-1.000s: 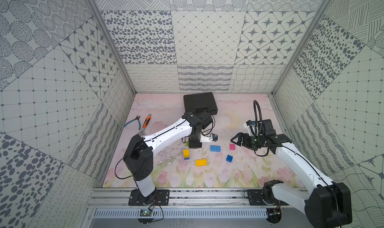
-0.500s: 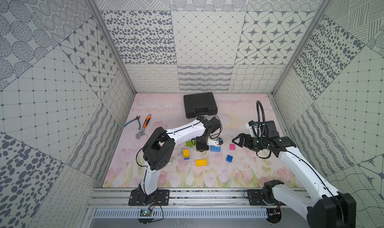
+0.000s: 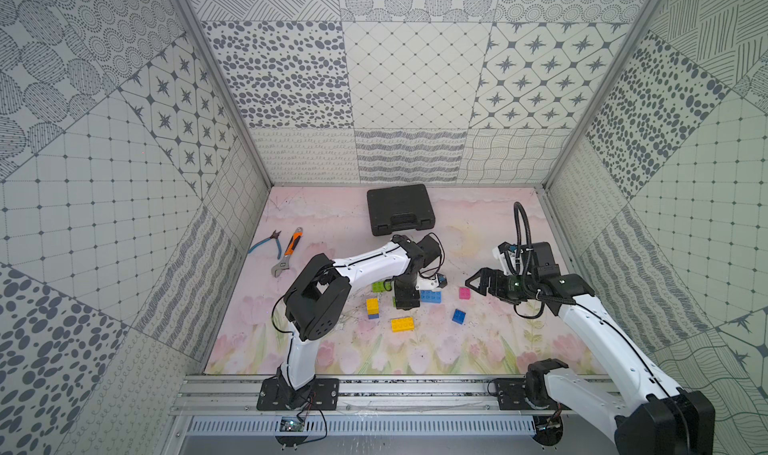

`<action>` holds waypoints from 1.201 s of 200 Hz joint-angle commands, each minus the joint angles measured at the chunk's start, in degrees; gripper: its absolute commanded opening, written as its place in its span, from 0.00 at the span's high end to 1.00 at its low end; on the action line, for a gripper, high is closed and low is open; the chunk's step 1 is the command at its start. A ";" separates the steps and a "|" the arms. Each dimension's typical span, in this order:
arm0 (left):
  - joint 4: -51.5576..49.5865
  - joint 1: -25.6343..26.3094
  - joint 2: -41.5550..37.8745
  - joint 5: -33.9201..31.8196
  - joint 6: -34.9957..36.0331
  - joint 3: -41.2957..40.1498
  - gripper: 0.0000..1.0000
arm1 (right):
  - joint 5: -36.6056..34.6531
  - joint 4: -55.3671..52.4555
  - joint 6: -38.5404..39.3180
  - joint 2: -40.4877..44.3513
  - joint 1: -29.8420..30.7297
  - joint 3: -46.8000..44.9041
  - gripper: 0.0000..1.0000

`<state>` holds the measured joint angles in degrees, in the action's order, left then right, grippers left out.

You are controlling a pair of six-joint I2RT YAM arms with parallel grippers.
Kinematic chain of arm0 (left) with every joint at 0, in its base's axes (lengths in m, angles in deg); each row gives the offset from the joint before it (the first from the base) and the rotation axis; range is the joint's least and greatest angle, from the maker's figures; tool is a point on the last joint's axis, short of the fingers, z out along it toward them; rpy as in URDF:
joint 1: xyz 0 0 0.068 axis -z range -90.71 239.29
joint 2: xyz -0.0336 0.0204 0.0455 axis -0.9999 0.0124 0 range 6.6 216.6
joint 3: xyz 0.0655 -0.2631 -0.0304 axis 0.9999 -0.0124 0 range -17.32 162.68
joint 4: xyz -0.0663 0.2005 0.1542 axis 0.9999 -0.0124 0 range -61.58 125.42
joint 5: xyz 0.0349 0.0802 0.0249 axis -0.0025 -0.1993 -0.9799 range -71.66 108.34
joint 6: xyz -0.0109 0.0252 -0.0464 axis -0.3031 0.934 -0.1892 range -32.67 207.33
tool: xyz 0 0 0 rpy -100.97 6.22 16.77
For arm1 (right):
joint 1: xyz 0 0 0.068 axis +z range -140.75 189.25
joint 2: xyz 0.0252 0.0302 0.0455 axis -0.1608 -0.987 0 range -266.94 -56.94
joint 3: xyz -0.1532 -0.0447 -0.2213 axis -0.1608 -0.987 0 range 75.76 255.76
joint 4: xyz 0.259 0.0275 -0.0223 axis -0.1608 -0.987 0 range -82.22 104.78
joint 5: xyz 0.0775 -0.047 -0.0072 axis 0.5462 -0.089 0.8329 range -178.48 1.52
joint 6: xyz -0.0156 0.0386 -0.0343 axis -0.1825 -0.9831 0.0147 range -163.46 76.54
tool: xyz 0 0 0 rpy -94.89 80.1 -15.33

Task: Assemble a spoon with lego
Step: Place the lego brick at the center of the board, then pick up the lego brick from the center of the board.

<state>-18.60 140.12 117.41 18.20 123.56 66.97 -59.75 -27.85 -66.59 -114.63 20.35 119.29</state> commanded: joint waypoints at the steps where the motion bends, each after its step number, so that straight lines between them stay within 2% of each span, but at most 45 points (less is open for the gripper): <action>1: -1.07 1.69 -5.84 4.26 3.08 -4.00 0.19 | -0.57 0.83 0.55 0.77 -0.39 0.27 0.02; 26: -1.65 3.06 -9.79 9.11 6.72 -9.45 0.21 | -0.50 1.10 0.61 0.18 -0.42 0.15 0.02; 65: -1.29 3.66 -11.30 10.16 7.17 -12.71 0.23 | -0.60 1.44 0.47 0.06 -0.37 -0.17 0.02; 95: -0.93 4.78 -8.75 9.47 4.99 -10.82 0.26 | -0.60 1.61 0.23 0.08 -0.42 -0.50 0.02; 143: 2.84 5.16 -7.66 9.41 -0.55 -13.22 0.32 | -0.57 1.55 0.28 0.21 -0.42 -0.44 0.02; 172: 4.68 5.40 -7.06 7.31 -2.03 -13.81 0.35 | -0.61 1.76 0.20 0.00 -0.44 -0.60 0.02; 240: 7.50 5.34 -5.11 7.19 -4.22 -15.07 0.44 | -0.46 2.11 0.10 0.33 -0.37 -0.90 0.02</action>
<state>-13.24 145.32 111.86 25.21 121.90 52.65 -60.04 -27.61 -66.64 -114.72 20.13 119.11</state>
